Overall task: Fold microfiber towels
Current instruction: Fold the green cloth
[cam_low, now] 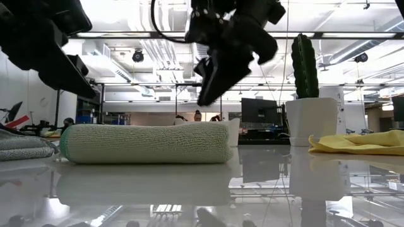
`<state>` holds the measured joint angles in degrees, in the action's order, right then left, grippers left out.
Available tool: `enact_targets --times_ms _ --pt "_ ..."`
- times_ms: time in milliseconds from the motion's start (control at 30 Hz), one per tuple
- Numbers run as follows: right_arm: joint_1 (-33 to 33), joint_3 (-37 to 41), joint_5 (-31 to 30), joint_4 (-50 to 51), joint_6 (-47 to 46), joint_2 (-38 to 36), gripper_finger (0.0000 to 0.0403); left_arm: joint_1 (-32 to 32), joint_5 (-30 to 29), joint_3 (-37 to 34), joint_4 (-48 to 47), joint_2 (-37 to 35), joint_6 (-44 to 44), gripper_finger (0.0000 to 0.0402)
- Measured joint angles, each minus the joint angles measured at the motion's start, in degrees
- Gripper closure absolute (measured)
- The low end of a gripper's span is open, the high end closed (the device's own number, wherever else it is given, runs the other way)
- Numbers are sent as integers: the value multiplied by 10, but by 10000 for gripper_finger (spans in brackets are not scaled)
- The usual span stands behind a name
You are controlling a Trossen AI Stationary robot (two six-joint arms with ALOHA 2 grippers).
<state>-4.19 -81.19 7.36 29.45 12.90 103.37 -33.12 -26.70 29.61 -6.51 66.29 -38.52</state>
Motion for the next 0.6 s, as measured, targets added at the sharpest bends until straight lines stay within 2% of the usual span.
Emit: enact_targets --times_ms 200,433,600 --pt "0 5 1 -124 -44 10 298 -1 21 3 13 60 -4 242" --pt "0 5 1 -277 -57 65 314 -17 52 1 -5 76 -48 242" --pt "1 -27 4 -314 -83 119 308 -22 54 -9 -5 80 -62 242"
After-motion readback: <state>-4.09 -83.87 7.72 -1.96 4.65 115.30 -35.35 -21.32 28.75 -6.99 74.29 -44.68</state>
